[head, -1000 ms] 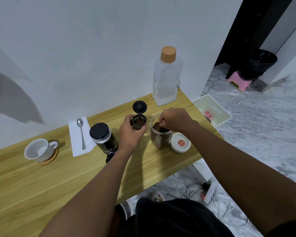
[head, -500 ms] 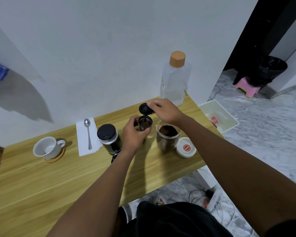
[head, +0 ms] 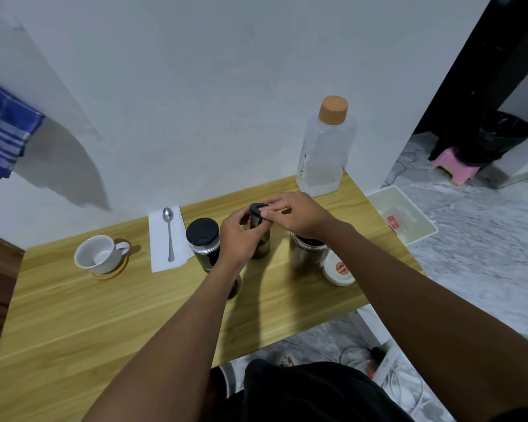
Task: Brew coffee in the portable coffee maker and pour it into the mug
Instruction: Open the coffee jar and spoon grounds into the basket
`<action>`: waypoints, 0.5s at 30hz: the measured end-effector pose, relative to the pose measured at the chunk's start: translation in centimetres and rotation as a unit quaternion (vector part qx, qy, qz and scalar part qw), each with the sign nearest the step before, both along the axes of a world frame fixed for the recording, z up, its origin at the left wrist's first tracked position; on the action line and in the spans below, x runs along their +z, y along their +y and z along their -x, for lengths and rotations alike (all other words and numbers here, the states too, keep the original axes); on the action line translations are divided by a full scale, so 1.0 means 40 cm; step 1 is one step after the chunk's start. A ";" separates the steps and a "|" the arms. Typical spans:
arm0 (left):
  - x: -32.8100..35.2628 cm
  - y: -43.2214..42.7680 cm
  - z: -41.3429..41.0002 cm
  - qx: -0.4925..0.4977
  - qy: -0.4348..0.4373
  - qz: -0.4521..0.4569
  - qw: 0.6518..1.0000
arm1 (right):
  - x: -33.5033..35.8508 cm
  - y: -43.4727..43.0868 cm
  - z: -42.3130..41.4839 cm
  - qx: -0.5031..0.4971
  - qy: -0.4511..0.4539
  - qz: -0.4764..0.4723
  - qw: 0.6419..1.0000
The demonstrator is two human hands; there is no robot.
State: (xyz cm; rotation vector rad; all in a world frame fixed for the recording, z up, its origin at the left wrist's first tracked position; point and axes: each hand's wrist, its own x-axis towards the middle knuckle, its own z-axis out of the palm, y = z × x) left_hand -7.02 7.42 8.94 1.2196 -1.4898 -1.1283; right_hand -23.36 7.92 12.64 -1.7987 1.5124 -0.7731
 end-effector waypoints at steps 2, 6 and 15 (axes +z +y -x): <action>0.003 0.002 -0.001 0.000 -0.003 0.003 1.000 | -0.002 0.000 -0.002 0.003 0.002 -0.003 1.000; 0.005 0.005 -0.003 -0.004 -0.007 0.002 1.000 | -0.002 0.000 -0.004 -0.003 0.008 -0.010 1.000; 0.011 0.022 -0.007 0.015 0.013 -0.006 1.000 | 0.037 0.006 -0.028 0.016 -0.007 -0.035 0.999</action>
